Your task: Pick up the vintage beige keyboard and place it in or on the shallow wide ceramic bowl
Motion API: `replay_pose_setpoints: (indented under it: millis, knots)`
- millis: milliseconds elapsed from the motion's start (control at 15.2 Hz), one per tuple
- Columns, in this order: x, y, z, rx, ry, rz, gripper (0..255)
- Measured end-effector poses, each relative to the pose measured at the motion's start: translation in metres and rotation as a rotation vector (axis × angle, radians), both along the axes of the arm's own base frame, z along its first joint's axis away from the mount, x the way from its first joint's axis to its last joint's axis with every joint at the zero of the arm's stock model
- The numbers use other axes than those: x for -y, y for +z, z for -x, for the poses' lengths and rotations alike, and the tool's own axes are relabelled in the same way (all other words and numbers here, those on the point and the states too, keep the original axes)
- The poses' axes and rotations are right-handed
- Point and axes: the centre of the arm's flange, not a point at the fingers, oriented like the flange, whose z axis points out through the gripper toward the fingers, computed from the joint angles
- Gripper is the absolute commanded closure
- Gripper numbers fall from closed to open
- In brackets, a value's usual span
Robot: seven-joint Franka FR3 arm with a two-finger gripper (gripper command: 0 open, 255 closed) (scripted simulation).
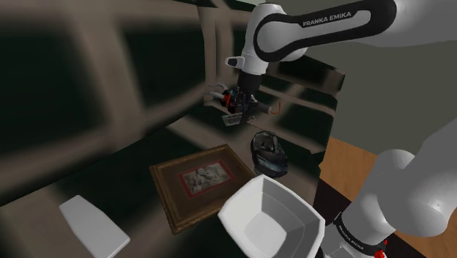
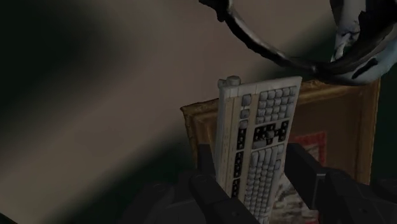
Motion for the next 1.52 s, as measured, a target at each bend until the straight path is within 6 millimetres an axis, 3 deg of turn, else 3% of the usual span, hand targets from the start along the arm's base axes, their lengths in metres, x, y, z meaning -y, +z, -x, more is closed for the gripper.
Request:
replay_pose_setpoints:
  millis: [1518]
  knots:
    - [-0.120, 0.008, 0.279, 0.000, 0.001, 0.001, 255]
